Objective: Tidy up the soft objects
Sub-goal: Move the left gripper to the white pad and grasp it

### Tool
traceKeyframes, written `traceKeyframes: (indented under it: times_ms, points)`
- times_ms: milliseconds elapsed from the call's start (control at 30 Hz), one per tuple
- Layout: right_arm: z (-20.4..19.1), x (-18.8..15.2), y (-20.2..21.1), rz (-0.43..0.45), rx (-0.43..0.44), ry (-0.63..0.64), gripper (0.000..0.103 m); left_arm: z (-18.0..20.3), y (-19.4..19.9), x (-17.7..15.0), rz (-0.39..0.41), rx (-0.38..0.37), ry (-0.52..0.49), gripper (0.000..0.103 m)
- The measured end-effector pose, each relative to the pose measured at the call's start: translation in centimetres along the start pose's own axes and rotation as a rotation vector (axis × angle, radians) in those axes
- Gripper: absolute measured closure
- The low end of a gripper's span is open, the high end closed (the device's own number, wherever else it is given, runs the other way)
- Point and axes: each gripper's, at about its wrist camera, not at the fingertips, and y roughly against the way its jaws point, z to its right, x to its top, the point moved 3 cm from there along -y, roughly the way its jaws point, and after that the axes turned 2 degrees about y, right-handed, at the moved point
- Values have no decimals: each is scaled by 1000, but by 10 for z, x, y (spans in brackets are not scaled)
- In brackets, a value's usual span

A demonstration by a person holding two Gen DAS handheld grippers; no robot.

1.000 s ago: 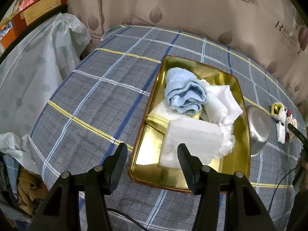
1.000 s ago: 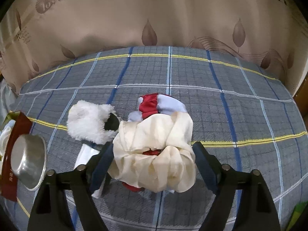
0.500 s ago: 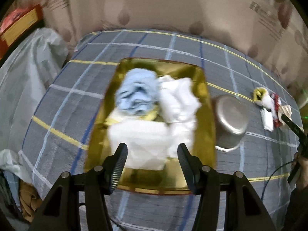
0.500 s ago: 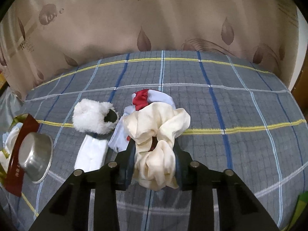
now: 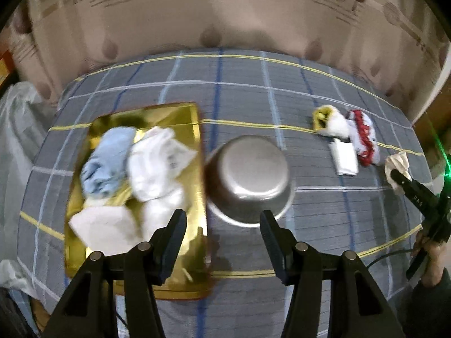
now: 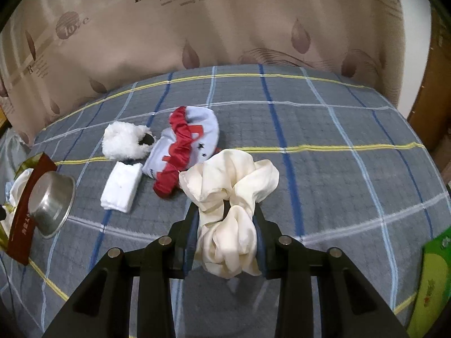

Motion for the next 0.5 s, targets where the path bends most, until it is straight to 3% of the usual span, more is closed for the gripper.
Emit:
traceKeyframes:
  times_ms: [367, 500]
  points:
    - [27, -27, 26, -24, -10, -72, 71, 81, -20, 16, -30, -76, -123, 48]
    - [42, -34, 39, -14, -62, -77, 71, 102, -32, 20, -49, -95, -142, 48]
